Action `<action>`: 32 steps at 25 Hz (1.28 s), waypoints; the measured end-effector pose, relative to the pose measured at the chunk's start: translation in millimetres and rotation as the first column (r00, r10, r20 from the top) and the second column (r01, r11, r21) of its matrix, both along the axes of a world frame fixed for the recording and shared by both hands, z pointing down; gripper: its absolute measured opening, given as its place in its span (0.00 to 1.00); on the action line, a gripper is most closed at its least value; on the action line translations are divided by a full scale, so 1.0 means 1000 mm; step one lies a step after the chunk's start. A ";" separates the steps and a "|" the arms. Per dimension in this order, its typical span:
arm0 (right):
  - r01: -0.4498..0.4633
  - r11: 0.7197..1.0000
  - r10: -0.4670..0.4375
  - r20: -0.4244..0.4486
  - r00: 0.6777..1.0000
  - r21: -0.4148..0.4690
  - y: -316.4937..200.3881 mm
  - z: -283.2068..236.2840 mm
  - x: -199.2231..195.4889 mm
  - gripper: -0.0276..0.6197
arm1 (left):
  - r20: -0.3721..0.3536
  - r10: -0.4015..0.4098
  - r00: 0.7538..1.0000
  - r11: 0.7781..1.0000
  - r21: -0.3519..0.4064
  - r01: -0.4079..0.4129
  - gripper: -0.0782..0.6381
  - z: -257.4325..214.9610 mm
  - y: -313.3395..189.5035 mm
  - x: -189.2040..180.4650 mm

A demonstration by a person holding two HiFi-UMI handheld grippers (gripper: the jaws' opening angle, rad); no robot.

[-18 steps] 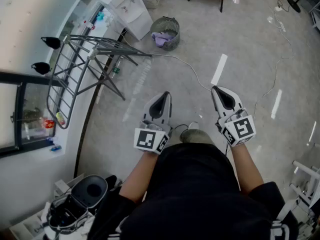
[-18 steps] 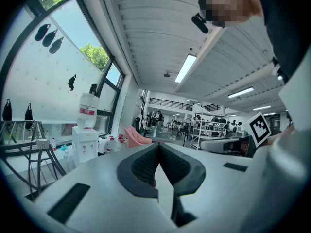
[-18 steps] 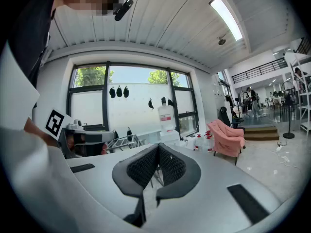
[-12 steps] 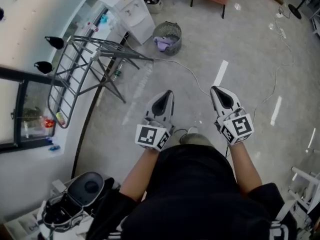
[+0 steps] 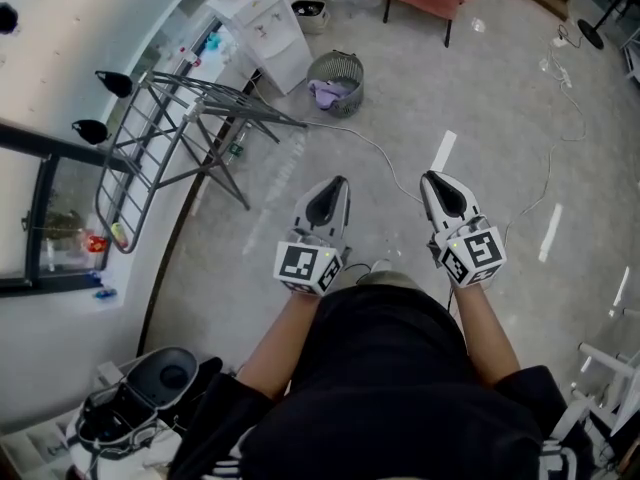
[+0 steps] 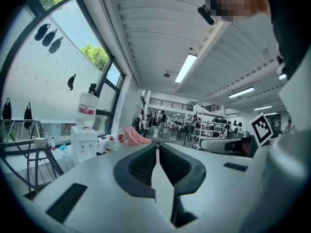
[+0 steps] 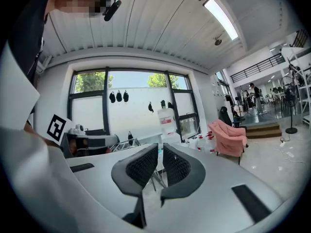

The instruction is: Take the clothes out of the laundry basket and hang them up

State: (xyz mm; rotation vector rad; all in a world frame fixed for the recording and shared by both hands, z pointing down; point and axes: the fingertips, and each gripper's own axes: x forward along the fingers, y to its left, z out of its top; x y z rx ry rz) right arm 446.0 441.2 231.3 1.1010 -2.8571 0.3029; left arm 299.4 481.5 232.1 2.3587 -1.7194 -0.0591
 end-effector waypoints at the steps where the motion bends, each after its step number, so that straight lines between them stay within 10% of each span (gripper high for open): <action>1: 0.007 1.000 -0.007 -0.006 1.000 -0.003 0.000 0.001 0.001 0.05 | 0.003 0.003 1.000 1.000 -0.008 -0.003 0.12 0.002 0.000 0.000; 6: 0.015 0.999 -0.017 -0.048 0.999 -0.036 0.000 0.011 0.007 0.26 | -0.012 0.026 1.000 0.998 -0.059 -0.026 0.36 0.016 -0.001 0.002; 18: -0.001 0.991 -0.007 -0.058 0.998 -0.137 -0.022 0.054 -0.012 0.26 | -0.038 0.017 0.999 0.985 -0.173 -0.024 0.36 0.063 -0.014 -0.033; 32: 0.028 0.968 -0.064 -0.140 0.988 -0.249 -0.232 0.097 -0.145 0.27 | -0.107 0.083 0.991 0.964 -0.245 -0.107 0.36 0.131 -0.241 -0.143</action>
